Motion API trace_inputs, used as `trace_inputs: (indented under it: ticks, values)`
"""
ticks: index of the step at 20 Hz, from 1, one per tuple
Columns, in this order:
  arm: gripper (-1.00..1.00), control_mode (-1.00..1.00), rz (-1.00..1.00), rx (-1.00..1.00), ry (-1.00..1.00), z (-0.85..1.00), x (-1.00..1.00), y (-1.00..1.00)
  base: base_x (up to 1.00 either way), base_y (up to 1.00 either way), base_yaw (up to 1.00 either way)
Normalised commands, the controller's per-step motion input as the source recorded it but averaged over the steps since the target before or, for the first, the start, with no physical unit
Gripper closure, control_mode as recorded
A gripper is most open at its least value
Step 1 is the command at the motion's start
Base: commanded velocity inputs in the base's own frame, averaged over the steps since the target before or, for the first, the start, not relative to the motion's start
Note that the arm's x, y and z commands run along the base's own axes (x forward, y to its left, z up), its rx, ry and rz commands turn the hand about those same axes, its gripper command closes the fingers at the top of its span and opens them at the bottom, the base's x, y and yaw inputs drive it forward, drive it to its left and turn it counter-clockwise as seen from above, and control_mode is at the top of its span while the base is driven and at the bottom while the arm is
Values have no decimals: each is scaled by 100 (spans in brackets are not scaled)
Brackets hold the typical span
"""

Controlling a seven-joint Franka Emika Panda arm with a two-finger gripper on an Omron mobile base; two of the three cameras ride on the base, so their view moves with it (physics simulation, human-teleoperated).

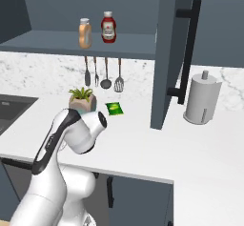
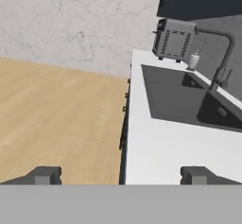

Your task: Put the shaker and condiment bottle from the counter next to their counterparts in the cabinet.

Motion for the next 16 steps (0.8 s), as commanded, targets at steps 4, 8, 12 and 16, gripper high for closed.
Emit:
trace_inputs:
  ticks: [4, 8, 12, 16]
  values:
    - [-100, -100, -1, 1, 9, -6, 46, 13, 0, 0, 0]
    - [-100, -100, 0, 2, 15, -44, 32, 30, 0, 0, 0]
    - [-100, -100, 0, 0, 11, -43, 34, 18, 0, 0, 0]
    - [-100, -100, 0, 0, 3, -12, 32, 1, 0, 0, 0]
